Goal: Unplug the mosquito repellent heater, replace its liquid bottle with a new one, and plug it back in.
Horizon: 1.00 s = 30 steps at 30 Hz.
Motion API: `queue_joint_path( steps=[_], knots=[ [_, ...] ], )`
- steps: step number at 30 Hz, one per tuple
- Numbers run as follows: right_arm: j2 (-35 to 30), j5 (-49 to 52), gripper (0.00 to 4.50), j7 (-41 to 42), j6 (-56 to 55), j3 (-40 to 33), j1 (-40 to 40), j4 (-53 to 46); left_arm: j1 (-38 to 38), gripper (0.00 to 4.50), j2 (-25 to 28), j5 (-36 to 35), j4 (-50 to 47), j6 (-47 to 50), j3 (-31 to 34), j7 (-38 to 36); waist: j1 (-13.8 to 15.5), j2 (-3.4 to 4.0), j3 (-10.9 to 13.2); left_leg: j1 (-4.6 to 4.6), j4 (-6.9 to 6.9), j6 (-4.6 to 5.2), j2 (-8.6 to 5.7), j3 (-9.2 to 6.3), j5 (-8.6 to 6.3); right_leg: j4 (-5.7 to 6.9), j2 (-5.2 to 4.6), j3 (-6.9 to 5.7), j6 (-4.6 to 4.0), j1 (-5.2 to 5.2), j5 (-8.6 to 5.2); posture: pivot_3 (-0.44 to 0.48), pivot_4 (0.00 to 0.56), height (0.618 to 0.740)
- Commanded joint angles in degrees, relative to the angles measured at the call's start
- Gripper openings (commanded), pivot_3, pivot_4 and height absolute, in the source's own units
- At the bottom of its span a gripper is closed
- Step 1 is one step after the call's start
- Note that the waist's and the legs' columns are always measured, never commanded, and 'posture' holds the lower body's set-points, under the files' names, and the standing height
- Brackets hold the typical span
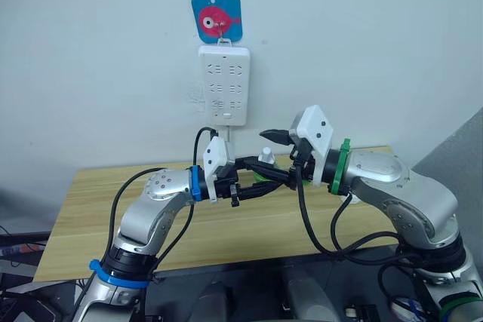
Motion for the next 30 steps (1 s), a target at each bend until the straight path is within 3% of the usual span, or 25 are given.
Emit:
queue_joint_path(
  steps=[1,11,16,24,30],
  knots=[
    [-4.8,2.0,3.47,2.5,0.3,-7.2,2.1,-1.4,0.4,2.3,0.1,-0.8,-2.3,-0.8,0.0,-0.6,0.1,0.0,0.0,0.0,0.0,0.0,-0.01,-0.01,0.0,0.0,-0.01,-0.01,0.0,0.0,0.0,-0.192,0.123,0.73],
    [-16.6,10.1,3.47,10.3,2.3,-16.3,7.5,-4.0,0.8,2.3,0.1,-0.9,-2.6,-0.5,0.0,-0.6,0.0,0.01,0.0,0.04,-0.02,0.01,0.01,0.26,-0.01,-0.01,0.06,0.0,0.01,0.03,-0.01,-0.2,0.124,0.73],
    [-13.3,12.6,3.47,6.7,3.5,-13.0,4.7,-6.9,0.6,2.3,0.0,-0.8,-2.5,-0.5,-0.1,-0.5,-0.1,0.01,0.0,0.04,-0.02,0.01,0.03,0.31,-0.01,0.0,0.09,0.03,0.02,0.03,-0.02,-0.201,0.123,0.73],
    [-2.9,5.0,3.47,-1.6,2.5,-1.3,-1.3,-4.9,0.7,2.3,-0.1,-0.8,-3.1,-0.3,-0.6,-0.2,0.1,0.01,0.0,-0.01,0.0,0.01,-0.01,0.21,0.0,-0.02,0.03,0.02,0.02,0.02,-0.02,-0.196,0.122,0.73],
    [-3.5,3.4,3.47,-0.4,1.8,-2.7,0.0,-3.5,1.0,2.3,0.0,-0.9,-3.2,-0.4,-0.6,-0.3,0.1,0.02,0.0,0.01,-0.01,0.01,-0.02,0.06,-0.01,-0.02,0.0,0.02,0.02,0.02,-0.02,-0.193,0.123,0.73]
  ],
)
